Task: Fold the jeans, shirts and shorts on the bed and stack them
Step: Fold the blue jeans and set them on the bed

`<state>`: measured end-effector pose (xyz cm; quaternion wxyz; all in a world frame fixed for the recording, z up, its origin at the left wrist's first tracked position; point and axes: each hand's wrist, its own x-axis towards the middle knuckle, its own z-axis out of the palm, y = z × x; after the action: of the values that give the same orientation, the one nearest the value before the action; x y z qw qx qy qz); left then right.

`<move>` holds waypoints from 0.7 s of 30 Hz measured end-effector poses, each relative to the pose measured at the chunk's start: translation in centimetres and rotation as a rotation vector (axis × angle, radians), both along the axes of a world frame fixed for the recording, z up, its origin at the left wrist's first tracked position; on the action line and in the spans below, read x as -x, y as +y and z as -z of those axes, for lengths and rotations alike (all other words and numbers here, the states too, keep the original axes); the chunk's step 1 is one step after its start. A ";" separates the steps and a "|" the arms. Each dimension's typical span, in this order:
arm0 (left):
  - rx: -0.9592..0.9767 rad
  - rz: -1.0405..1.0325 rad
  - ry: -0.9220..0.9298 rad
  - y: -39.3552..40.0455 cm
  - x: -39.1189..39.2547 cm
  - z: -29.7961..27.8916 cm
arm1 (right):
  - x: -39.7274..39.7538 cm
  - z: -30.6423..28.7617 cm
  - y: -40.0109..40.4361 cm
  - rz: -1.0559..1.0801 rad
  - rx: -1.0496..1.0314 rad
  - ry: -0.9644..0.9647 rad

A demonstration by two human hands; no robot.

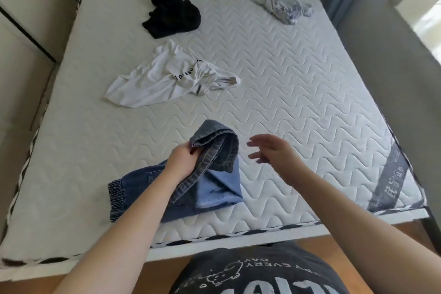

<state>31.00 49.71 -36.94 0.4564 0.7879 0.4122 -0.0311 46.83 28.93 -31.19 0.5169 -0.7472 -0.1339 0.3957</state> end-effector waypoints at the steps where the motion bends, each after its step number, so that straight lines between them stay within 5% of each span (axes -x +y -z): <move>1: 0.071 -0.007 -0.019 0.8 0.4 -0.2 | 0.2 0.0 0.1 0.002 0.007 0.023; 6: 0.332 -0.079 -0.148 0.4 0.8 -0.4 | 3.7 0.6 2.6 -0.043 0.033 0.298; 11: 0.363 -0.069 -0.176 -0.9 1.4 -0.4 | 5.2 1.8 4.6 0.044 0.091 0.156; 17: -0.088 0.316 -0.055 2.4 2.8 -0.8 | 3.1 -0.2 4.2 0.198 0.110 0.025; 21: -0.376 0.281 0.081 5.0 4.2 0.2 | 1.1 -2.9 2.3 0.204 0.130 -0.188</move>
<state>26.80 54.75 -37.13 0.2757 0.9069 0.3149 -0.0486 45.70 31.27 -28.25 0.4902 -0.8225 -0.0791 0.2773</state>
